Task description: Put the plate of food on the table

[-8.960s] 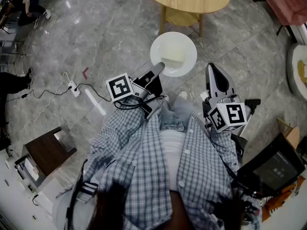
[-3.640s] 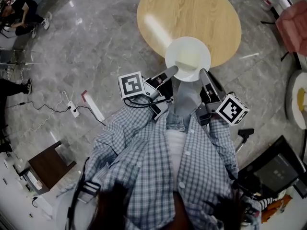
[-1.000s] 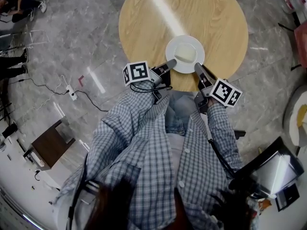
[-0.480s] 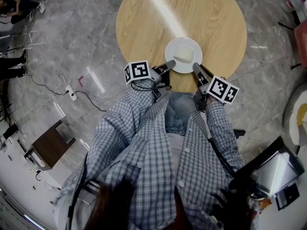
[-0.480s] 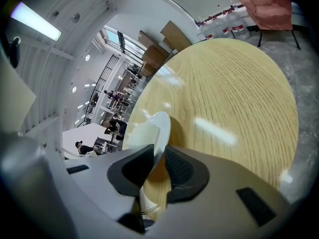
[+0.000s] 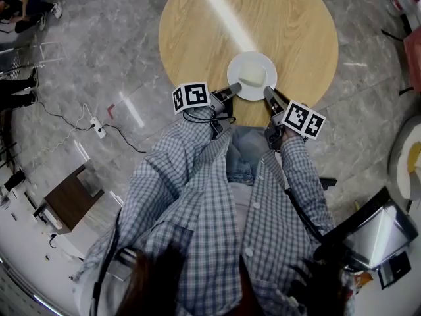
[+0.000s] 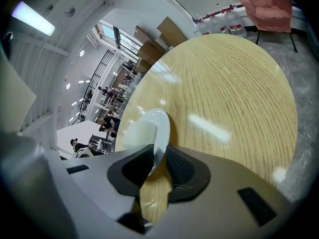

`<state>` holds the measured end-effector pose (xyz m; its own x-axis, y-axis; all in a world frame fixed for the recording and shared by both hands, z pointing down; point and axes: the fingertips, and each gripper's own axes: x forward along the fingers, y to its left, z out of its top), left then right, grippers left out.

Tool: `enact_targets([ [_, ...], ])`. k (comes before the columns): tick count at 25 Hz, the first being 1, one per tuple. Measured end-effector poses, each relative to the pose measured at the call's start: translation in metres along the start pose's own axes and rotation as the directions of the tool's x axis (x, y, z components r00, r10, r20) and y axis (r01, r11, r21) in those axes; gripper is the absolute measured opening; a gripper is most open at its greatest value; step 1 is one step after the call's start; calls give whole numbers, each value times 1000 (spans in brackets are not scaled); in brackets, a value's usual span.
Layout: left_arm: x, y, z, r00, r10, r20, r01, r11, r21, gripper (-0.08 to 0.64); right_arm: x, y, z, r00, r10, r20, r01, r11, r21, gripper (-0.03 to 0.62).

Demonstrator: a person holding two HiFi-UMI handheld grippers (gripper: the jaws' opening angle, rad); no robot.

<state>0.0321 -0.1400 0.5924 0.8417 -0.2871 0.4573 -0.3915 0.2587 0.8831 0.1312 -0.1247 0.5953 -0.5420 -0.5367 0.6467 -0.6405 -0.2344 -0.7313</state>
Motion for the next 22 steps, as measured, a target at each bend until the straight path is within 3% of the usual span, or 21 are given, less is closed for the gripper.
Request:
enact_targets([
  [12,4,4,0,1000,12,-2,-12,1000,11,18,4,-5,0,996,-87,-8,84,979,-185,86],
  [22,8,9,-7,1000,11,-14,-10,1000,23,18,2,-11,-2,986,-157,-51,127,917,-378,115],
])
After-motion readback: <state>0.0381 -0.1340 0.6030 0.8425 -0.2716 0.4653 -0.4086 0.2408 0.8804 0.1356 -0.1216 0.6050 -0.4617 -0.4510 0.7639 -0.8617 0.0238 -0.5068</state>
